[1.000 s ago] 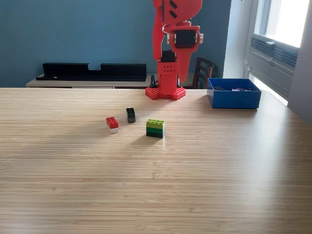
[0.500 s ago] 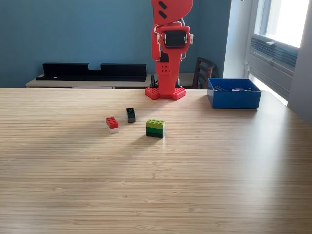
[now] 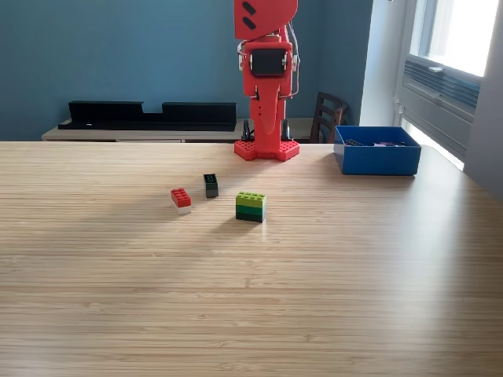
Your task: Grasp a lego block and put it in the bin.
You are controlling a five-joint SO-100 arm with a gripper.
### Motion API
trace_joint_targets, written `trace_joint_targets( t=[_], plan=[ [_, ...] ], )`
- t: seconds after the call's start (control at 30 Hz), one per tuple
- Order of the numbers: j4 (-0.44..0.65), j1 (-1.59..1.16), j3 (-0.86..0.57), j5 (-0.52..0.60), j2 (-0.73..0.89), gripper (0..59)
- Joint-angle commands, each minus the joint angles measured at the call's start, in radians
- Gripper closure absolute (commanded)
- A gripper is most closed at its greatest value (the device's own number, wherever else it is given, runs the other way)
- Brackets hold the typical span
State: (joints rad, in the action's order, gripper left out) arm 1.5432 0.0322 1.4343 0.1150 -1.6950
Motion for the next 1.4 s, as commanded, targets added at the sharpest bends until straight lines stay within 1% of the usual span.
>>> trace_joint_targets(
  t=[0.03,0.2,0.37,0.6,0.67,0.93,1.03,1.17,1.4],
  plan=[
    [-0.04,0.058,-0.067,0.015,-0.086,58.5],
    [-0.08,0.112,-0.051,0.026,-0.084,58.5],
    [-0.175,0.215,0.015,0.051,-0.084,58.5],
    [-0.324,0.345,0.133,0.172,-0.084,58.4],
    [-0.347,0.357,0.153,0.196,-0.083,58.4],
    [-0.426,0.379,0.249,0.238,-0.083,41.2],
    [-0.433,0.379,0.258,0.244,-0.081,37.2],
    [-0.445,0.39,0.258,0.259,-0.08,36.6],
    [-0.459,0.393,0.268,0.27,-0.077,37.5]
  ],
)
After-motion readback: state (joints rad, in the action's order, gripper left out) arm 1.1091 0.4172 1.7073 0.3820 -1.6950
